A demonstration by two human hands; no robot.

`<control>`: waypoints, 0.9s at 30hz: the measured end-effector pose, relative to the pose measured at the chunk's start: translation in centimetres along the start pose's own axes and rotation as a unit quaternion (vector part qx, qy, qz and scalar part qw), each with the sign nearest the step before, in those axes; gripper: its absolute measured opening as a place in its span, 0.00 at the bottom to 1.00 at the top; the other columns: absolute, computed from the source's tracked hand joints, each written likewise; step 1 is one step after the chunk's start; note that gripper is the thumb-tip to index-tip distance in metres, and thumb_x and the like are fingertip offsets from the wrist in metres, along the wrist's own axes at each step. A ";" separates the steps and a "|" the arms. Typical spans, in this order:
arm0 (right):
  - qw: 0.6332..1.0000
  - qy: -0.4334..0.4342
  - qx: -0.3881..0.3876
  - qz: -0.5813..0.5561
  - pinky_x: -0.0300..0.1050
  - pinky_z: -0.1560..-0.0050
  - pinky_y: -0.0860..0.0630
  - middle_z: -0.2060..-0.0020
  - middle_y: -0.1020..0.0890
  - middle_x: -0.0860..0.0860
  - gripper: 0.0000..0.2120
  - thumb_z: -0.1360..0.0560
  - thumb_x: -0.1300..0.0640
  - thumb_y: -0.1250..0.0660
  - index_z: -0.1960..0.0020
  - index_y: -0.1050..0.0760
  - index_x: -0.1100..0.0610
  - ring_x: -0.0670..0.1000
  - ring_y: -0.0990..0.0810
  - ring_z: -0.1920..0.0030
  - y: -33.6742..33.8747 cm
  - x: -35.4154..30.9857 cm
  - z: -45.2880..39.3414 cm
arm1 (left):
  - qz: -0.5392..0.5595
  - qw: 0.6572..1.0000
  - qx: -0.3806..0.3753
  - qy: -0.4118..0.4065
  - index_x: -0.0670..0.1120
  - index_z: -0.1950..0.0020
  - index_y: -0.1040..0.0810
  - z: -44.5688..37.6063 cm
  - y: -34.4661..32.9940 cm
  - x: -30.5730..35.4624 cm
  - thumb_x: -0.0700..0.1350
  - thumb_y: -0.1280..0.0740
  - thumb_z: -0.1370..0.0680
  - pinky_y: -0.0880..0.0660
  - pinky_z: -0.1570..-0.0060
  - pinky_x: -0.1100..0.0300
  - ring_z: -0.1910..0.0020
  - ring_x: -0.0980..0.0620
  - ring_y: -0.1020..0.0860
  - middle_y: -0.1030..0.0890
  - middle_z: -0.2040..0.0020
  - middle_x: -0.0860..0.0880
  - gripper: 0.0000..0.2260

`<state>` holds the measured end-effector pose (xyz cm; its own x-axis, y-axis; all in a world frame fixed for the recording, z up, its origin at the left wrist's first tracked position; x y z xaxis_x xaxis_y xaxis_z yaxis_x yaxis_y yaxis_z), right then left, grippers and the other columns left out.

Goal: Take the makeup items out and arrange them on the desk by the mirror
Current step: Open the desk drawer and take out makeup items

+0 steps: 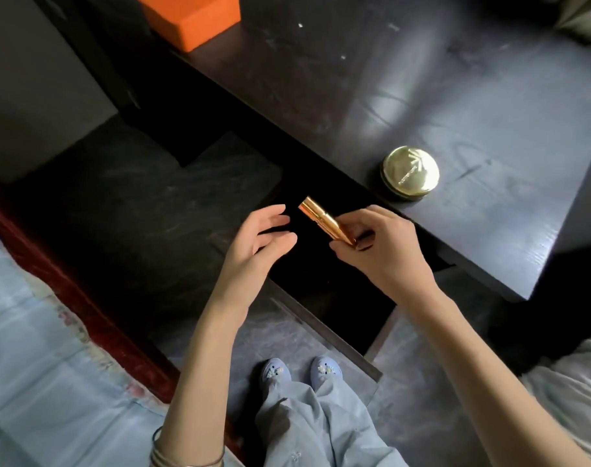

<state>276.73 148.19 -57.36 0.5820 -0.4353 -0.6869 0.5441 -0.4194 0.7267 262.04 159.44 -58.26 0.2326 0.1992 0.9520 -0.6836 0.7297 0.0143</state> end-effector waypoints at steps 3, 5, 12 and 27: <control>0.997 -0.022 0.067 -0.003 0.35 0.56 0.23 0.61 0.22 0.44 0.14 0.34 0.59 0.25 0.48 0.19 0.54 0.44 0.22 0.62 4.6 -0.4 0.4 | -0.007 0.999 -0.033 -0.020 0.53 0.35 0.28 0.0 -2.0 2.4 0.50 0.35 0.29 0.26 0.44 0.60 0.43 0.61 0.23 0.23 0.41 0.56 0.22; 0.990 -0.048 0.135 0.007 0.36 0.56 0.24 0.60 0.21 0.47 0.13 0.34 0.59 0.26 0.50 0.18 0.54 0.44 0.22 0.62 7.4 0.5 0.3 | -0.011 0.998 -0.057 -0.029 0.53 0.36 0.28 -0.1 -3.4 3.9 0.49 0.34 0.28 0.26 0.44 0.60 0.44 0.62 0.23 0.23 0.41 0.56 0.20; 0.966 -0.169 0.178 0.081 0.54 0.55 0.25 0.61 0.18 0.56 0.06 0.33 0.57 0.31 0.58 0.18 0.57 0.57 0.22 0.58 10.5 6.5 -1.5 | -0.034 0.993 -0.105 -0.034 0.55 0.37 0.27 -0.5 -7.0 5.1 0.52 0.33 0.30 0.27 0.40 0.56 0.42 0.63 0.25 0.24 0.40 0.56 0.22; 0.973 -0.160 0.160 0.040 0.54 0.44 0.25 0.49 0.17 0.49 0.24 0.32 0.55 0.26 0.37 0.26 0.54 0.53 0.20 0.46 9.1 8.0 -2.9 | -0.046 0.995 -0.093 -0.005 0.54 0.35 0.28 -1.3 -7.8 3.7 0.46 0.33 0.24 0.28 0.37 0.54 0.40 0.59 0.26 0.25 0.39 0.55 0.17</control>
<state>288.10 143.23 -56.25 0.3689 -0.6811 -0.6325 0.2594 -0.5780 0.7737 269.12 155.39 -55.26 0.2816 0.1199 0.9520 -0.5195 0.8532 0.0463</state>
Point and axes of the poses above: each hand's wrist, its own z-axis away from the middle knuckle, its own y-axis out of the back of the hand, x = y × z, the point moved 1 cm from there along -z, towards the middle knuckle
